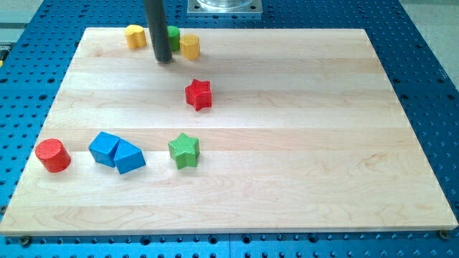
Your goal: Place the green star at the top center of the board
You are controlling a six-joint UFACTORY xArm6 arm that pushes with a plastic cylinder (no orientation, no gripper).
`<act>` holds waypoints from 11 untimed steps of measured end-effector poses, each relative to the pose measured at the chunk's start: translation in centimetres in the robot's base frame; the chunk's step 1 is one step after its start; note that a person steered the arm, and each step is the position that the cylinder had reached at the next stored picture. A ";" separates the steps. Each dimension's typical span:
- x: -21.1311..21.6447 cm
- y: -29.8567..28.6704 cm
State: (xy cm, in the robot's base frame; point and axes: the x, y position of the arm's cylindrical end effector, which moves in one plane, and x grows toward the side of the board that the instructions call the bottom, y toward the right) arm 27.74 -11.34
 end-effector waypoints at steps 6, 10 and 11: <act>28.4 6.1; 18.9 6.9; 15.7 8.5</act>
State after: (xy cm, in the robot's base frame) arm 43.48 -2.84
